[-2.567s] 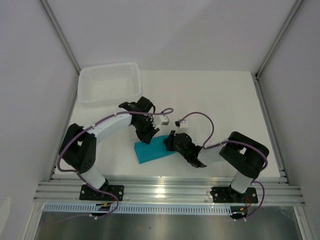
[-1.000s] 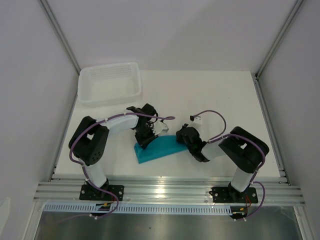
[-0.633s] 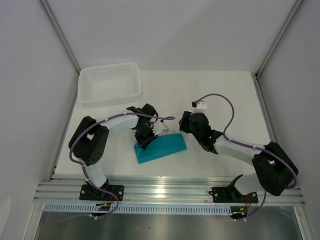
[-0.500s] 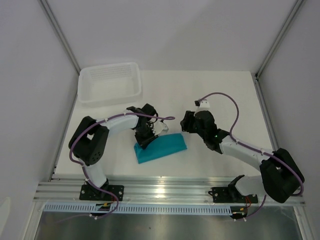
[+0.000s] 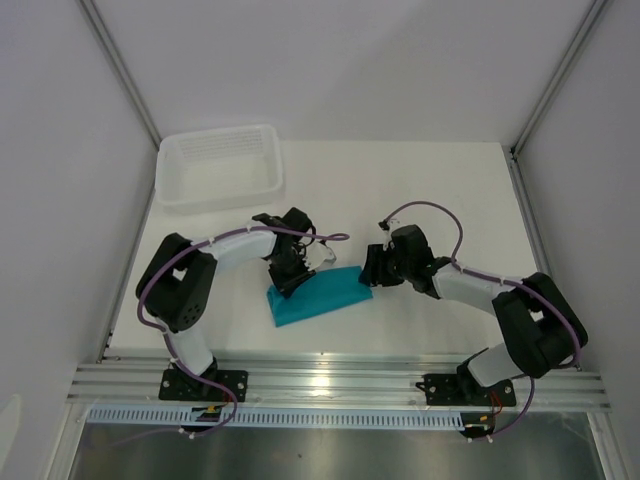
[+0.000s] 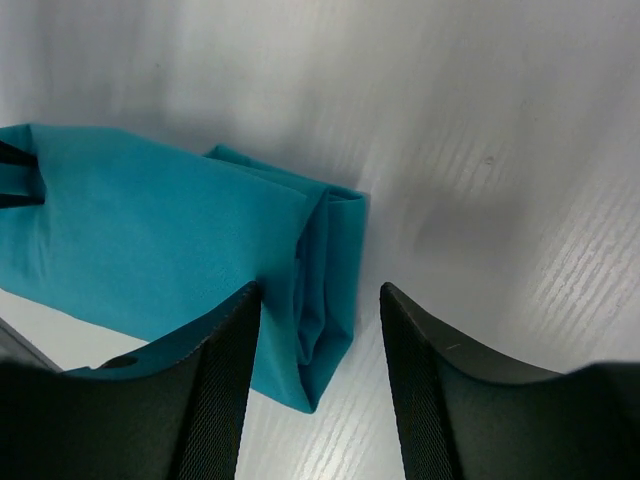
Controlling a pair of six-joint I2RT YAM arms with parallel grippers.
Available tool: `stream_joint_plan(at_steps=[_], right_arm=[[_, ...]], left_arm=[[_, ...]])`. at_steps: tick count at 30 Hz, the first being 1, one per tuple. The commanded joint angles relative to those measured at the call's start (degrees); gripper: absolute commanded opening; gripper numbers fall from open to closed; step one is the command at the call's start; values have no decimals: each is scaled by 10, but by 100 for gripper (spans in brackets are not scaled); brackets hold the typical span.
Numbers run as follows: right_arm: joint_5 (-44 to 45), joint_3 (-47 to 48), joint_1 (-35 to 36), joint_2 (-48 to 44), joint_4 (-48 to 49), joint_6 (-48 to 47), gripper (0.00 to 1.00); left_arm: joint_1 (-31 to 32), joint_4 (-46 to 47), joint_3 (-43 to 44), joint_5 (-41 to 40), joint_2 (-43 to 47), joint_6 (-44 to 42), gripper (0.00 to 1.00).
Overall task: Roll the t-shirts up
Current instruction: Roll the tshirt
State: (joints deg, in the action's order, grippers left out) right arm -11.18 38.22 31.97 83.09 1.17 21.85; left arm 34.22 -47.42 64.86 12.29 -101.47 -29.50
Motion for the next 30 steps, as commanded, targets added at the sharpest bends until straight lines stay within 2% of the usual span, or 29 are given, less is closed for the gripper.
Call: stream_joint_plan(at_steps=[1, 7, 9, 10, 14, 19, 25, 27, 30], right_arm=[[-59, -4, -19, 29, 37, -1, 54], [-111, -18, -32, 78, 81, 7, 51], [-122, -32, -35, 86, 98, 25, 47], [-121, -38, -38, 91, 103, 30, 40], [-119, -58, -39, 95, 124, 57, 26], [-97, -81, -39, 75, 141, 90, 26], [-87, -90, -37, 70, 147, 109, 27], [-84, -93, -31, 68, 147, 113, 27], [-73, -92, -16, 68, 147, 117, 28]], left_arm=[[-4, 6, -8, -12, 20, -4, 32], [-5, 7, -7, -14, 24, -2, 33], [-7, 7, -6, -14, 29, 1, 34], [-10, 7, -6, -14, 33, 2, 34], [-36, 9, -13, -12, 67, 8, 36], [-82, -14, -31, 30, 116, 5, 38], [-136, -45, -37, 148, 124, 11, 40], [-161, -33, -45, 192, 148, 29, 44], [-166, 15, -67, 194, 164, 63, 48]])
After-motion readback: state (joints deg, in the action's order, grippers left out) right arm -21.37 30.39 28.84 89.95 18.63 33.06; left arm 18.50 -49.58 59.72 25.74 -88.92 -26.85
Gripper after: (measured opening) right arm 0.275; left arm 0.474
